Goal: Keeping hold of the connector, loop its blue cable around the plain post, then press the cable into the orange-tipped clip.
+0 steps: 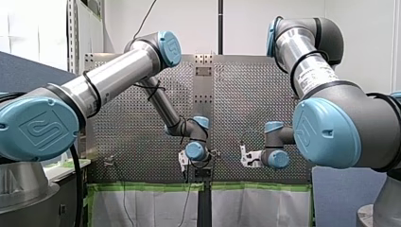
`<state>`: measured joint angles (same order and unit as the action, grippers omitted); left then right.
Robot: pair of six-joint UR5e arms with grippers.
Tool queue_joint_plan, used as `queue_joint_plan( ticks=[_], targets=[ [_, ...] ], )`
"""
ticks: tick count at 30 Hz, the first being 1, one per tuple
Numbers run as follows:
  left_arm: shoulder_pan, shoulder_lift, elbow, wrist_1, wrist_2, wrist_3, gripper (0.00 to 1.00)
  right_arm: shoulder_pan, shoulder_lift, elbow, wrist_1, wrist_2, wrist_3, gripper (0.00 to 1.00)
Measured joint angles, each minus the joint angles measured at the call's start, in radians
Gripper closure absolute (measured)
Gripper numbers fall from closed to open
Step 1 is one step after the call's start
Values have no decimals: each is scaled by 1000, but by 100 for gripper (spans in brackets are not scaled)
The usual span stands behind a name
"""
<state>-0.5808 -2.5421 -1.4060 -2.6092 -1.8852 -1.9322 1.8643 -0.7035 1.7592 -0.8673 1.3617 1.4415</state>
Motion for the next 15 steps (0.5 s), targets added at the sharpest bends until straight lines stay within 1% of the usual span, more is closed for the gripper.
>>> queue_joint_plan(
  ticks=[2, 10, 15],
  targets=[
    [2, 0, 4, -5, 0, 2, 100, 6, 1, 17, -8, 1, -2, 100],
    [0, 0, 29, -44, 4, 28, 100, 5, 0, 19, -10, 0, -3, 100],
    [-5, 0, 32, -52, -4, 43, 100, 6, 0, 19, -10, 0, -3, 100]
  ],
)
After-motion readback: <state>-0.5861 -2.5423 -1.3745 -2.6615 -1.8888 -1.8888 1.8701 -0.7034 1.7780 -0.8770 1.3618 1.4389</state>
